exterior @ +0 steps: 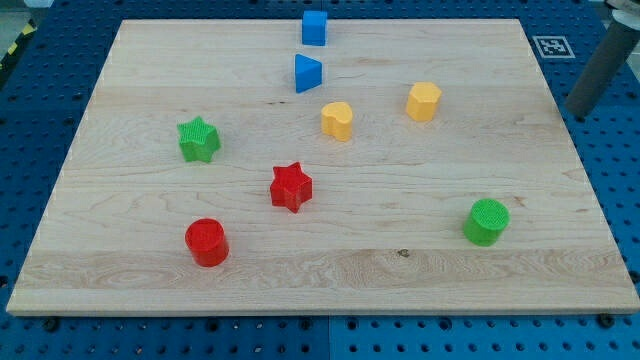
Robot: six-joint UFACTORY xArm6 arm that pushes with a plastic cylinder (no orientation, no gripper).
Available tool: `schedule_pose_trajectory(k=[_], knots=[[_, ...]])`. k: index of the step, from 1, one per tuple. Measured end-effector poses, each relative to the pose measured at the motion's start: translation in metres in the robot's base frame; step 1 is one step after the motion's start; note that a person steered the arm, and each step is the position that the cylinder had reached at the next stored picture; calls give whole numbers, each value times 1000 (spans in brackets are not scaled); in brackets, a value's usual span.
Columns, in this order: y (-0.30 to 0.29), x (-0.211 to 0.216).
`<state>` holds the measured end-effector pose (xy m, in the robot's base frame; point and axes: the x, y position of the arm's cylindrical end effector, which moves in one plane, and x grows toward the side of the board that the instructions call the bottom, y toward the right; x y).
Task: Place your arm in between the yellow hexagon and the green circle
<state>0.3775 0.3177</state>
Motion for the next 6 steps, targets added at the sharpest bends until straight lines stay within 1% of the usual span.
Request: schedule_pose_trajectory(k=[2, 3, 6], knots=[[-5, 4], [-27, 15], [-92, 21]])
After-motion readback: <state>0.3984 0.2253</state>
